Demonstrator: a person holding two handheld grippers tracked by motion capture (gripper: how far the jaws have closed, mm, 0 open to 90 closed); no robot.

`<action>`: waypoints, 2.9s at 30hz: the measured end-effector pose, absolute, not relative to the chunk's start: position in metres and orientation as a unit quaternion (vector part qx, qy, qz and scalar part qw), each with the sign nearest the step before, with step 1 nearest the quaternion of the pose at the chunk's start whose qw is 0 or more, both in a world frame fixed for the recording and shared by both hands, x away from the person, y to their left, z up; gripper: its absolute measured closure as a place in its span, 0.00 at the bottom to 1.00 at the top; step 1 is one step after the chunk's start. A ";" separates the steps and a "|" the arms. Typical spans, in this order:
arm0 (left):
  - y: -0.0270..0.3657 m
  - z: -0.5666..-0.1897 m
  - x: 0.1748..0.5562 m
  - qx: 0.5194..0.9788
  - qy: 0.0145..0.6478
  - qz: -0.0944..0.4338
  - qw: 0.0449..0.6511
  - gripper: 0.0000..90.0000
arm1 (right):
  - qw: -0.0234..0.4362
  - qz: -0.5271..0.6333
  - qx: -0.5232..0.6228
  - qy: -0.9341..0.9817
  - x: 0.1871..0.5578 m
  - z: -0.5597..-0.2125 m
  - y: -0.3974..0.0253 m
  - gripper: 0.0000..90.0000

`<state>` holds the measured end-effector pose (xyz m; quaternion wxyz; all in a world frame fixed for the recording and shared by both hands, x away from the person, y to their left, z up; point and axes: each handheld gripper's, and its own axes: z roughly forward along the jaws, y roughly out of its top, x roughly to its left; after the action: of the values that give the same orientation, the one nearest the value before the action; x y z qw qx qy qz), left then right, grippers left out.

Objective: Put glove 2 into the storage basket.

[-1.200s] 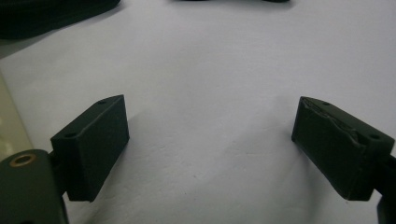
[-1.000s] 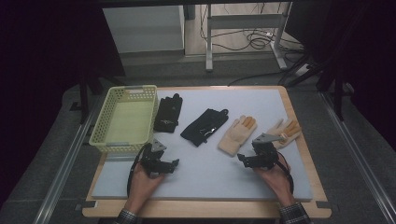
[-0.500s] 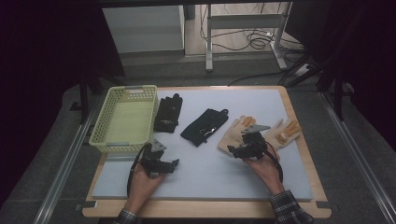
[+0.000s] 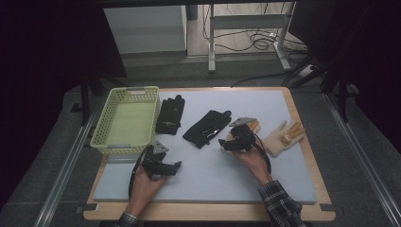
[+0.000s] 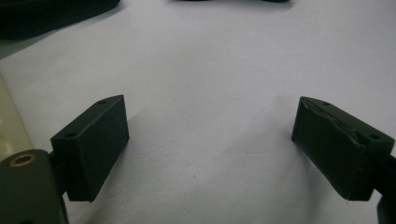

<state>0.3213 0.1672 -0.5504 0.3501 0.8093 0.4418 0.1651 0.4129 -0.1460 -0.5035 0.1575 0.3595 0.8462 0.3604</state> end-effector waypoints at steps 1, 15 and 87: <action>0.167 -0.550 0.321 0.809 0.442 0.165 0.350 0.12 | 0.158 0.360 0.358 0.847 0.416 -0.503 -0.143 0.38; 0.167 -0.550 0.321 0.809 0.442 0.165 0.350 0.12 | 0.155 0.360 0.379 0.838 0.450 -0.502 -0.116 0.57; 0.167 -0.551 0.321 0.807 0.443 0.166 0.352 0.12 | 0.069 0.358 0.157 0.918 0.366 -0.503 -0.117 0.82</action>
<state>0.3211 0.1668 -0.5507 0.3519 0.8075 0.4435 0.1657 0.3659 -0.1167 -0.5028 0.0692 0.1571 0.9179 0.3576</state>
